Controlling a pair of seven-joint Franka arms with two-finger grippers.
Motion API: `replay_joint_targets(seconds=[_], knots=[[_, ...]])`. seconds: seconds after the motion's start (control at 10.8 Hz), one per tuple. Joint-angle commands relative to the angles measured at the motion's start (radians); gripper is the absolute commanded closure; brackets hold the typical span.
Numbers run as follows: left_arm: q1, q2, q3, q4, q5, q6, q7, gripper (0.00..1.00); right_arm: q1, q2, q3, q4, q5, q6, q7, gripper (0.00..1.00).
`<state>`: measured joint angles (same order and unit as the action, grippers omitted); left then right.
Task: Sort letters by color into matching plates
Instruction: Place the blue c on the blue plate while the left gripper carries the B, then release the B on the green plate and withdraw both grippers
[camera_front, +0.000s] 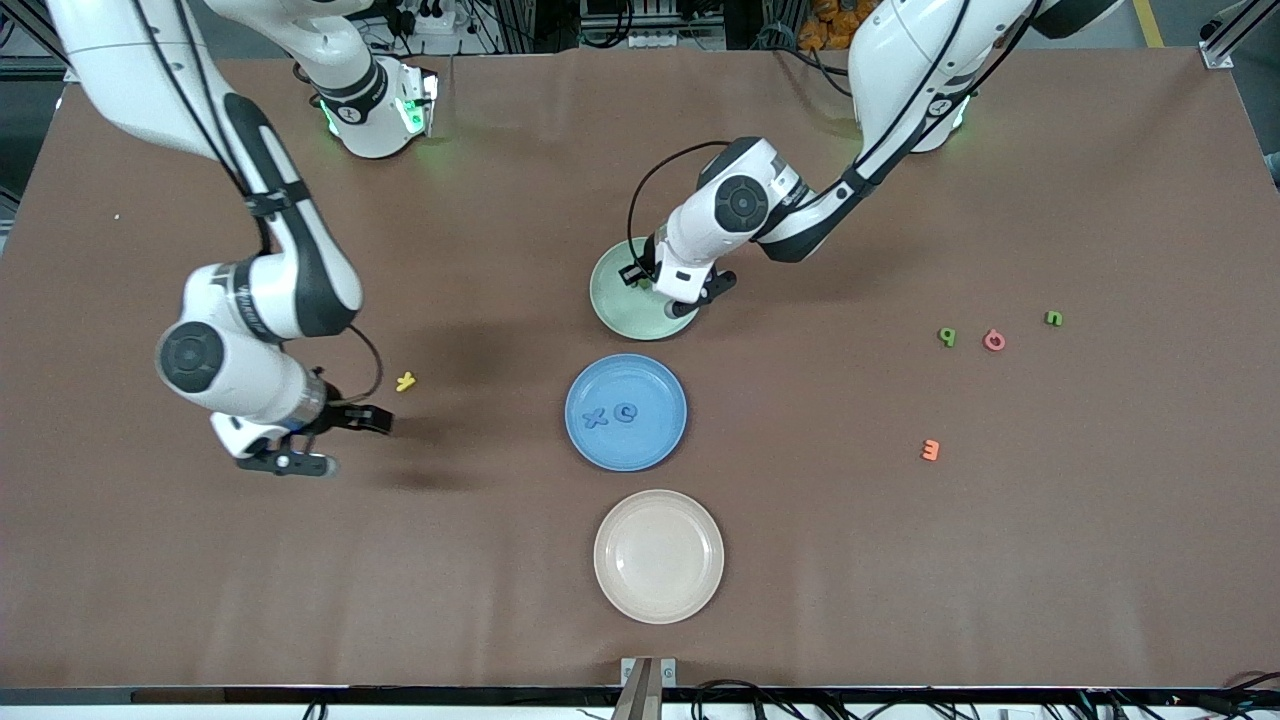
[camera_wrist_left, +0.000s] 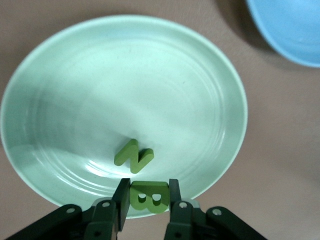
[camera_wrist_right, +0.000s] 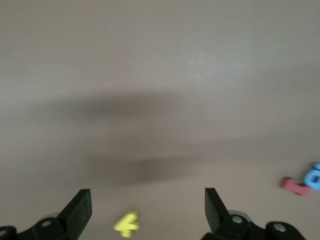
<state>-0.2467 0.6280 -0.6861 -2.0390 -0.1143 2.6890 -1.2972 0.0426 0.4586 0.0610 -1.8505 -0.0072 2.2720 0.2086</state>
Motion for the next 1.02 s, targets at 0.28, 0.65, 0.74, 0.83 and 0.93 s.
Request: replay_joint_targets(seconds=[0.28,0.65,0.74,0.83,0.93], knots=[[-0.011,-0.007,0.04,0.02,0.137,-0.003,-0.037,0.0,-0.288,-0.092,0.019,-0.142,-0.033,0.026,-0.297,0.0],[0.073,-0.072,0.074,0.055,0.263,-0.144,-0.002,0.0,-0.401,-0.09,0.019,-0.189,-0.089,0.068,-0.478,0.0],[0.111,-0.091,0.074,0.074,0.277,-0.208,0.037,0.0,-0.424,-0.084,0.019,-0.217,-0.094,0.113,-0.515,0.0],[0.148,-0.109,0.074,0.095,0.277,-0.281,0.111,0.0,-0.447,-0.078,0.017,-0.239,-0.094,0.154,-0.555,0.0],[0.187,-0.14,0.074,0.103,0.278,-0.355,0.212,0.0,-0.469,-0.074,0.016,-0.251,-0.096,0.181,-0.595,0.0]])
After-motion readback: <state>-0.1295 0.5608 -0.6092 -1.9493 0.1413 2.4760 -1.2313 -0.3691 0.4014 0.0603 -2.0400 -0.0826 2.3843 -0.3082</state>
